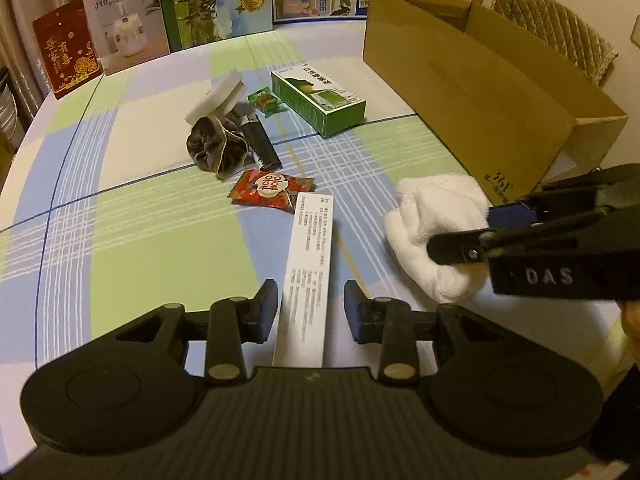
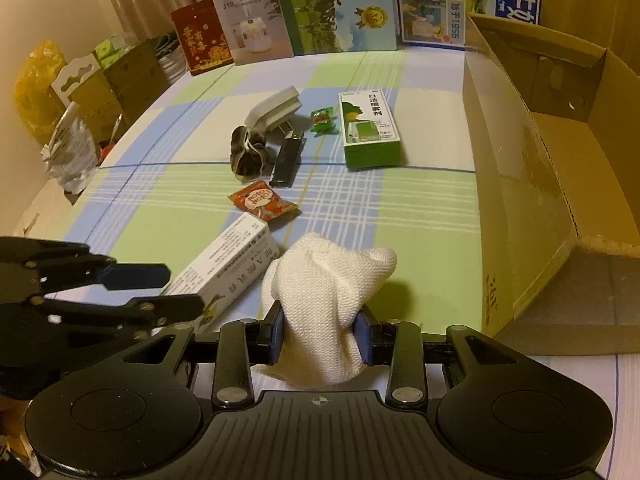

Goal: Organize objects
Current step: 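Grasp the white medicine box with the left tool while the right tool holds the towel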

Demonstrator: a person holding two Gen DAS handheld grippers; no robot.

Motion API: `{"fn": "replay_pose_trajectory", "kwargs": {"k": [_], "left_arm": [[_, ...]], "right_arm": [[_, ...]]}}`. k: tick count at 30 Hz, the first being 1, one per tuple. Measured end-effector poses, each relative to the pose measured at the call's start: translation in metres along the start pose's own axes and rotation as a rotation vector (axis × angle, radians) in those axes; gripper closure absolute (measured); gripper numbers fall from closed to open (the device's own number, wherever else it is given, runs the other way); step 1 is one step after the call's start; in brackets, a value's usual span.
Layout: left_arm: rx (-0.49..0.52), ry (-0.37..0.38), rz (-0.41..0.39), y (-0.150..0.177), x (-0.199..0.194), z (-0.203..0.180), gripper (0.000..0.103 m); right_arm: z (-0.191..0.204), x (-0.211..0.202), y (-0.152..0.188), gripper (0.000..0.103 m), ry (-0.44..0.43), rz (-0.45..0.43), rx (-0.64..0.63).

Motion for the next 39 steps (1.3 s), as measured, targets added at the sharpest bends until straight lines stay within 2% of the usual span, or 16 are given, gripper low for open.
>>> {"fn": "replay_pose_trajectory", "kwargs": {"k": [12,14,16,23,30,39], "left_arm": [[0.022,0.002,0.030,-0.002,0.030,0.004,0.073],[0.041,0.001,0.037,-0.003,0.032,0.002,0.074],[0.044,0.004,0.050,-0.001,0.034,0.001,0.081],[0.052,0.008,0.077,0.004,0.033,0.000,0.082],[0.008,-0.005,0.038,-0.007,0.019,0.007,0.082],[-0.030,-0.003,-0.015,-0.025,0.001,0.003,0.082]], "right_arm": [[-0.005,0.013,0.003,0.070,0.009,0.039,0.008],[-0.004,0.014,0.004,0.070,0.010,0.042,0.003],[-0.003,0.015,0.004,0.070,0.012,0.043,0.001],[-0.002,0.016,0.003,0.070,0.023,0.040,-0.004],[-0.002,0.007,-0.006,0.070,0.017,-0.005,0.011],[0.004,0.002,-0.013,0.070,0.015,-0.020,0.012]]}}
Point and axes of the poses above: each gripper's, at about its wrist camera, not at the fingertips, and x roughly the way its jaws point, z to its left, y to its underside, the point moved 6 cm from there along x, roughly the way its jaws point, and after that the axes turned 14 degrees about -z, right-handed, at the moved point
